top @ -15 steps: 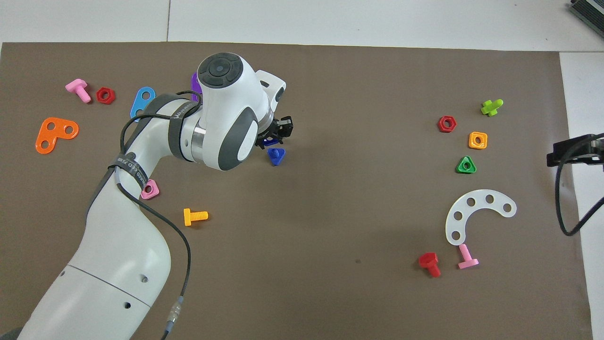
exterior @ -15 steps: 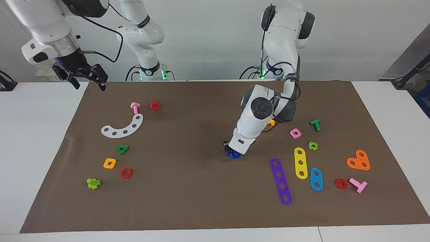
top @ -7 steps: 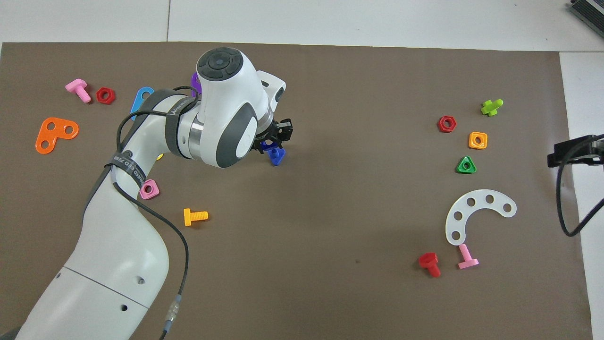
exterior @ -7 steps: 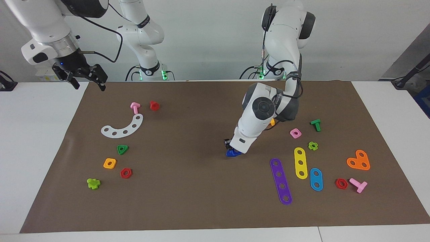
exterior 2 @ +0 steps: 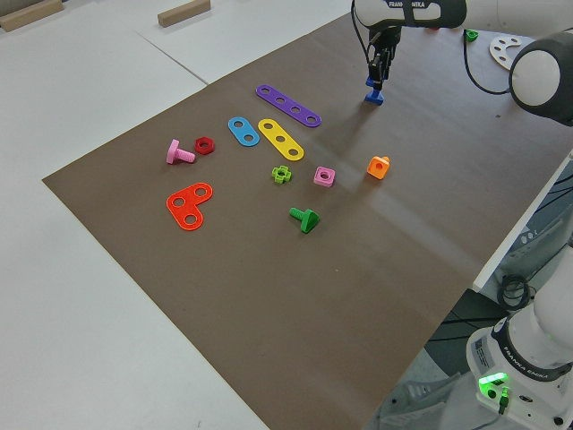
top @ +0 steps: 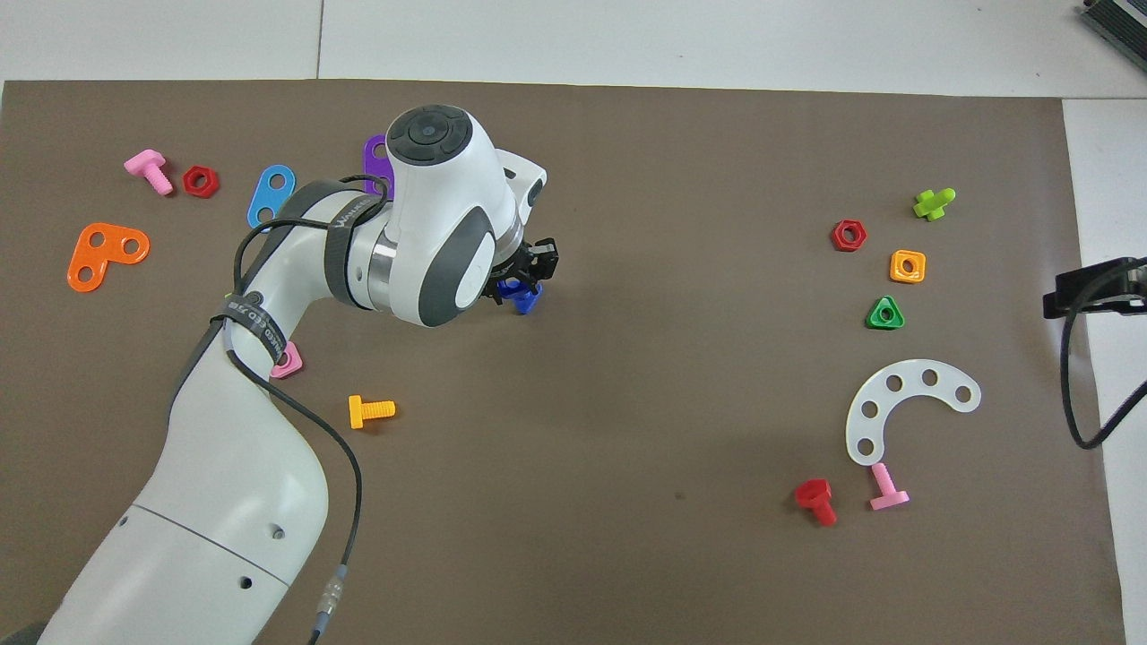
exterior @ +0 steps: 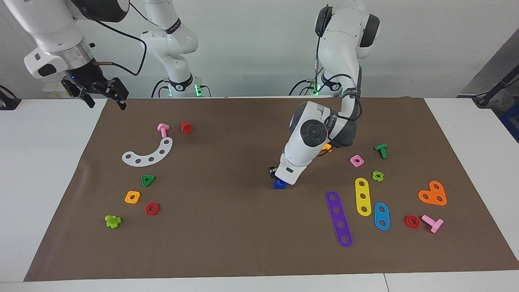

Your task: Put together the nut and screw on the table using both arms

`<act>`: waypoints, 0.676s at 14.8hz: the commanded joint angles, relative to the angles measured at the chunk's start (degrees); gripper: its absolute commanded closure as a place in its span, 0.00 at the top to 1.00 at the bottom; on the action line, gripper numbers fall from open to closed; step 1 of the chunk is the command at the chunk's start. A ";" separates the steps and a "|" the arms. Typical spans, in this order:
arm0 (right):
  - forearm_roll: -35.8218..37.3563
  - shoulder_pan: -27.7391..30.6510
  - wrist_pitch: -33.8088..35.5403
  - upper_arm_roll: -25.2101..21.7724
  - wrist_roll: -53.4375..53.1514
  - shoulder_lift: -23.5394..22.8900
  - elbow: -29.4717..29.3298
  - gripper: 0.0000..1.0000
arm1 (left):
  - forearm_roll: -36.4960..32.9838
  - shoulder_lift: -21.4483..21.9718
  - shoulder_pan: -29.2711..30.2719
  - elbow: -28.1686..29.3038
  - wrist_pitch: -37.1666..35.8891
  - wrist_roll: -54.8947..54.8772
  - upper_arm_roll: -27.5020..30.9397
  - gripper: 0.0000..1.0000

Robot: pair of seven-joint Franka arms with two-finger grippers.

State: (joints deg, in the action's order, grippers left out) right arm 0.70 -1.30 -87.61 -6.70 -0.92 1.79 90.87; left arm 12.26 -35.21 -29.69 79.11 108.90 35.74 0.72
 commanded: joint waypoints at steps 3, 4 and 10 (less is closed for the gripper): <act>-0.17 1.21 -0.63 0.28 3.20 1.02 1.33 1.00 | 0.66 1.28 -1.78 7.64 6.67 1.00 0.68 0.00; -0.17 1.21 -0.72 0.28 3.20 1.03 1.33 1.00 | 1.27 1.19 -1.61 6.51 5.45 1.00 0.68 0.00; -0.17 1.65 -1.25 0.28 3.29 1.20 1.95 1.00 | 3.65 -1.88 1.29 -4.56 -3.70 1.61 0.68 0.00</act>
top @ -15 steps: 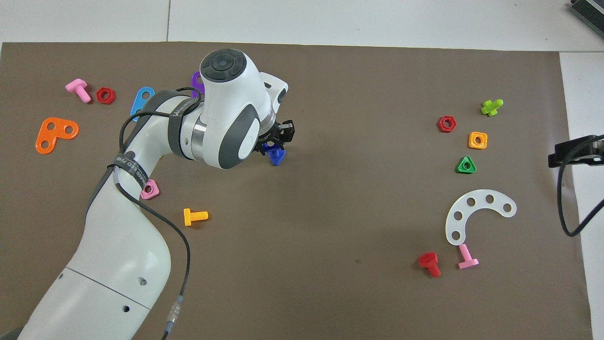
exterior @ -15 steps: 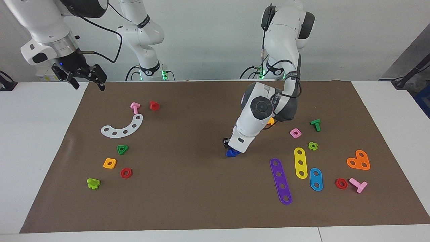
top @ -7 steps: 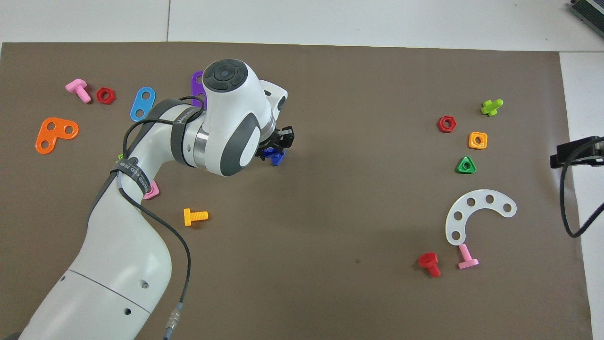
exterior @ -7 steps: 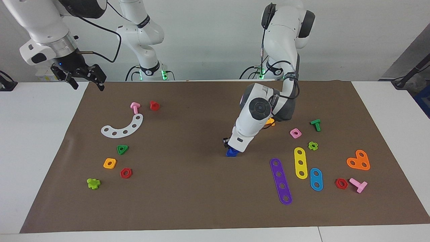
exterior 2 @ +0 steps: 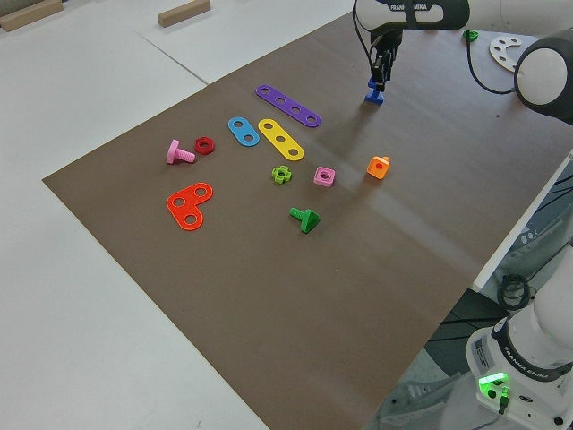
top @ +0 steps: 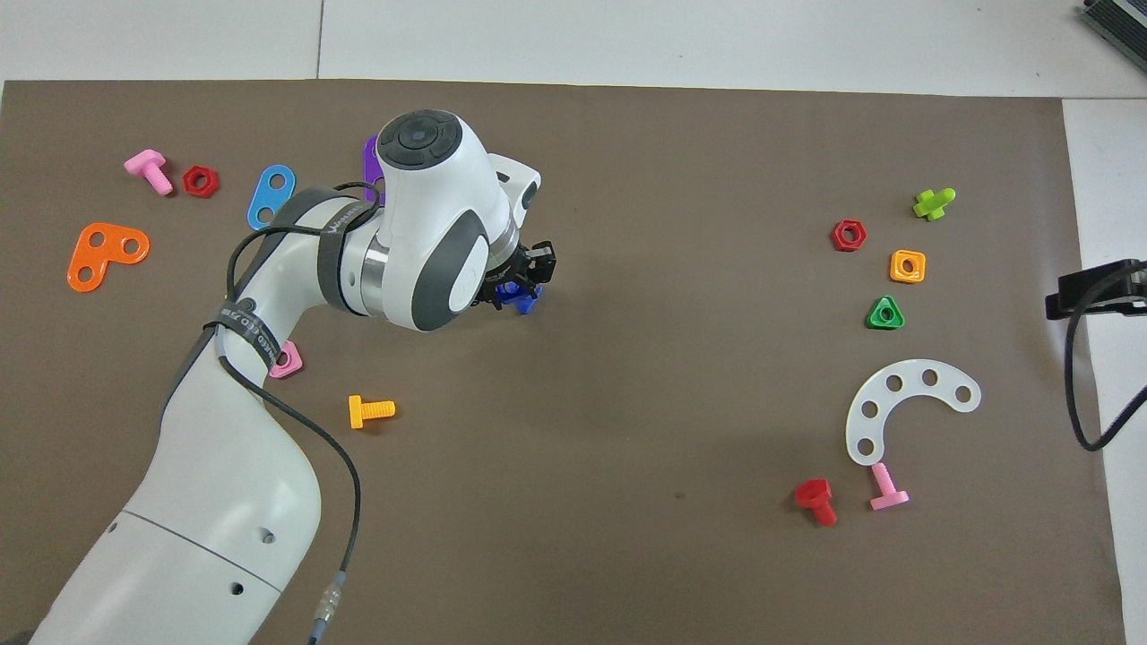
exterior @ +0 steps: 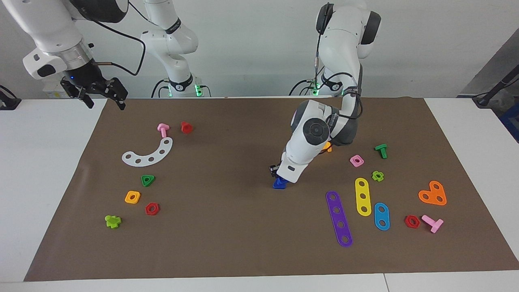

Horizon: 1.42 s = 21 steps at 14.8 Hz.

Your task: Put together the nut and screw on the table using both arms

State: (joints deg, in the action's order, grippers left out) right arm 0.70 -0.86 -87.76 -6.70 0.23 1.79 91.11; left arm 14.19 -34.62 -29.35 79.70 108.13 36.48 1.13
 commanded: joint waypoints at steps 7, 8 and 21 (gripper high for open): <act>-0.26 1.39 -1.18 0.29 2.84 1.38 1.96 1.00 | -0.12 -3.44 1.14 -10.53 -3.18 2.36 0.54 0.00; -0.26 1.48 -1.18 0.28 2.84 1.38 1.96 1.00 | -1.09 -3.09 0.87 -10.18 -3.36 2.36 0.19 0.00; -0.26 1.48 -1.18 0.37 2.93 1.46 1.96 1.00 | -2.15 0.52 -1.15 -2.36 -5.12 2.28 0.28 0.00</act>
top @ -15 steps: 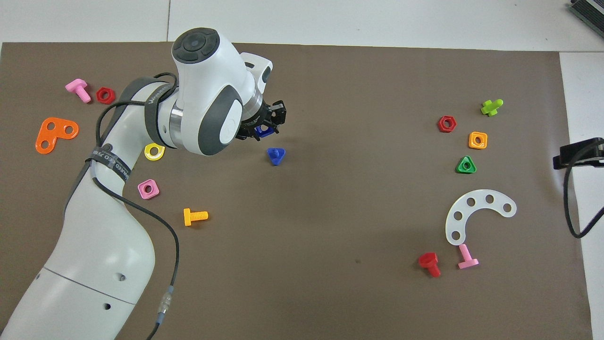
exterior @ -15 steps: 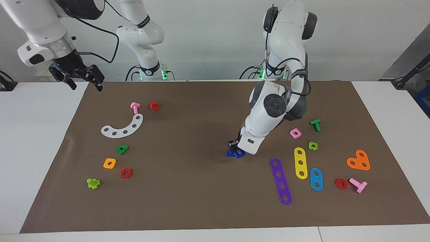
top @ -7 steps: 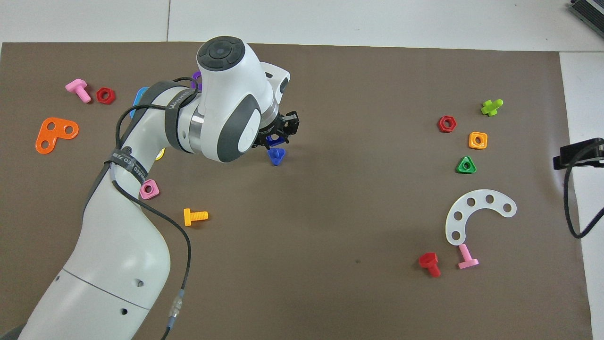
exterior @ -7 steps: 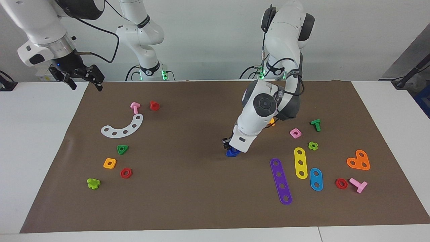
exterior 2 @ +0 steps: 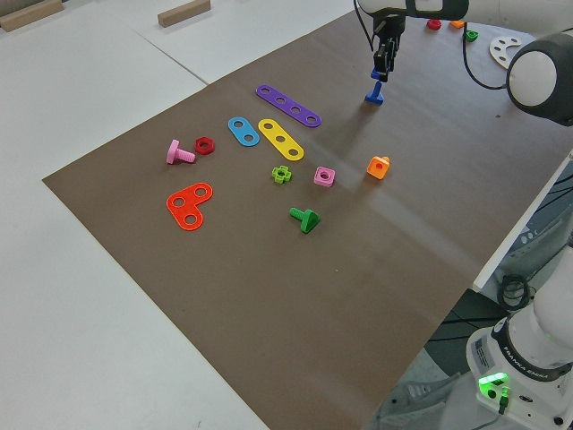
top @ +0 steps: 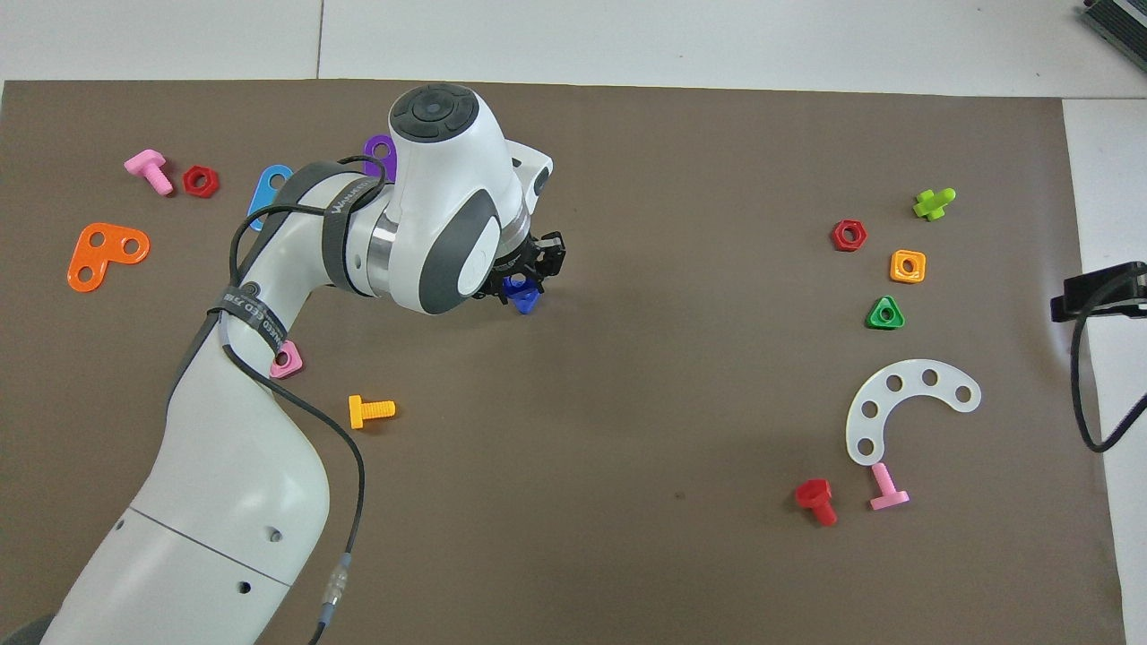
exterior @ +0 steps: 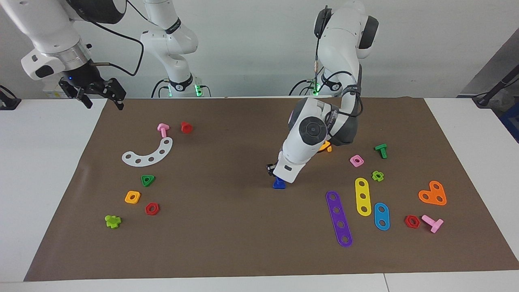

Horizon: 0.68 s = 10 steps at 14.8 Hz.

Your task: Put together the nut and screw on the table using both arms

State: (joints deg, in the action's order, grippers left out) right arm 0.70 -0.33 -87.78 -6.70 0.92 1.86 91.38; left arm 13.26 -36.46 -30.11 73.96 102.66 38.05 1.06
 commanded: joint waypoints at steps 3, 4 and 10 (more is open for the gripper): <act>-0.26 0.94 -1.16 0.37 2.25 1.39 1.69 1.00 | -1.22 2.36 -0.39 3.47 1.05 0.71 0.35 0.00; -0.26 0.94 -1.16 0.29 2.25 1.39 1.69 1.00 | -1.22 2.36 -0.39 3.65 1.32 0.80 0.26 0.00; -0.26 0.94 -1.16 0.37 2.25 1.39 1.78 1.00 | -1.13 3.94 -1.62 8.39 5.71 1.06 0.26 0.00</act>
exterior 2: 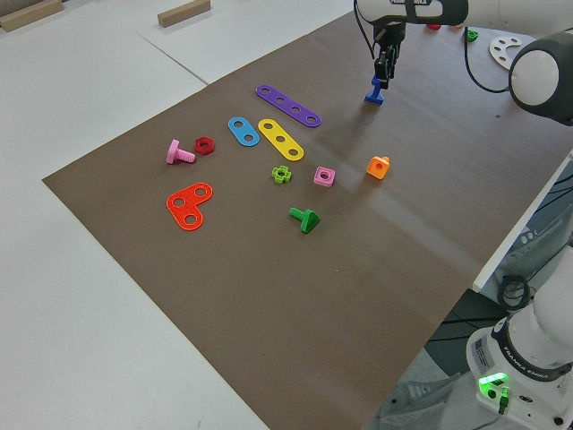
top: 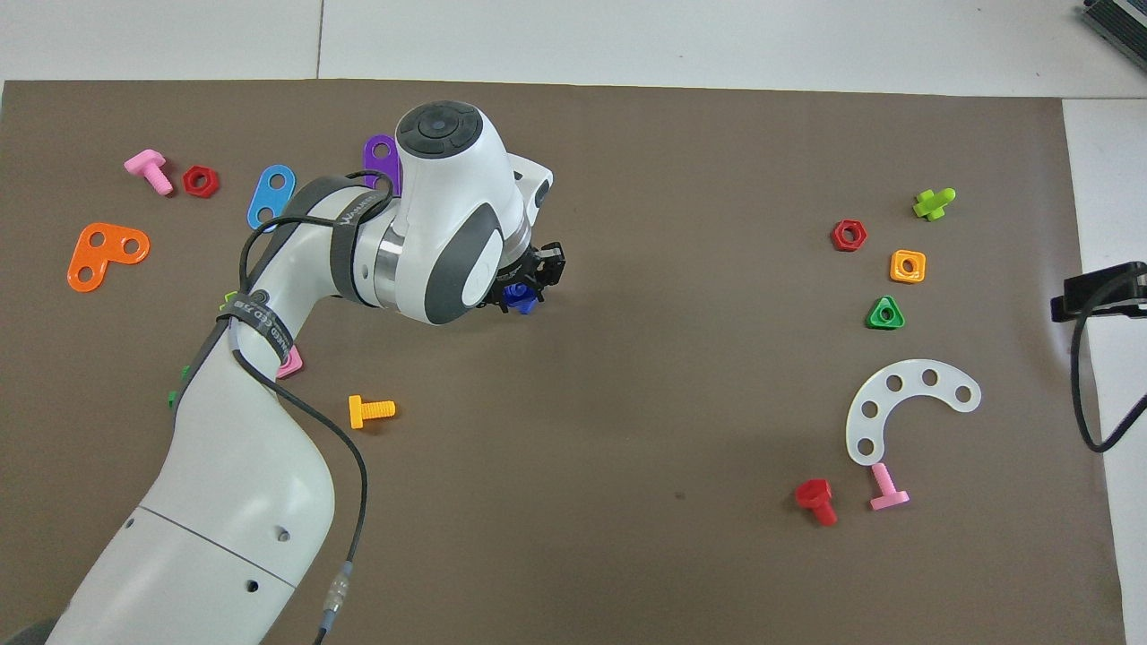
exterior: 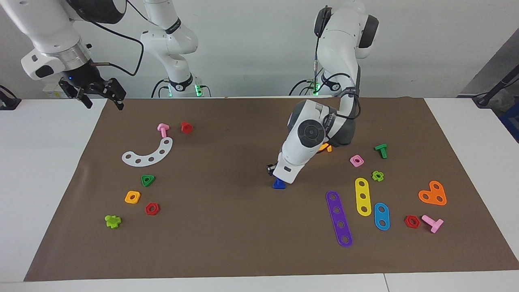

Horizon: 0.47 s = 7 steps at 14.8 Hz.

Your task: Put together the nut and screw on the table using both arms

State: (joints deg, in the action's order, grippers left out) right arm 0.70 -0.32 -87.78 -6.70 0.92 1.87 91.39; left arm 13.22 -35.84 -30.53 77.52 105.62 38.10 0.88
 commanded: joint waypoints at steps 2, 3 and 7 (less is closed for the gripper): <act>-0.26 1.03 -1.16 0.28 2.24 1.47 2.12 1.00 | -1.09 3.32 -1.29 4.83 2.92 1.72 0.44 0.00; -0.26 1.03 -1.16 0.28 2.24 1.47 2.21 1.00 | -1.09 3.32 -1.29 4.83 2.92 1.81 0.44 0.00; -0.26 1.03 -1.25 0.28 2.24 1.47 2.21 1.00 | -1.18 4.36 -1.98 8.50 5.98 1.90 0.53 0.00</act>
State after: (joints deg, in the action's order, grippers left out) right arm 0.70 -0.27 -87.78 -6.70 0.93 1.87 91.67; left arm 13.22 -34.50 -31.20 80.45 108.20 38.85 0.83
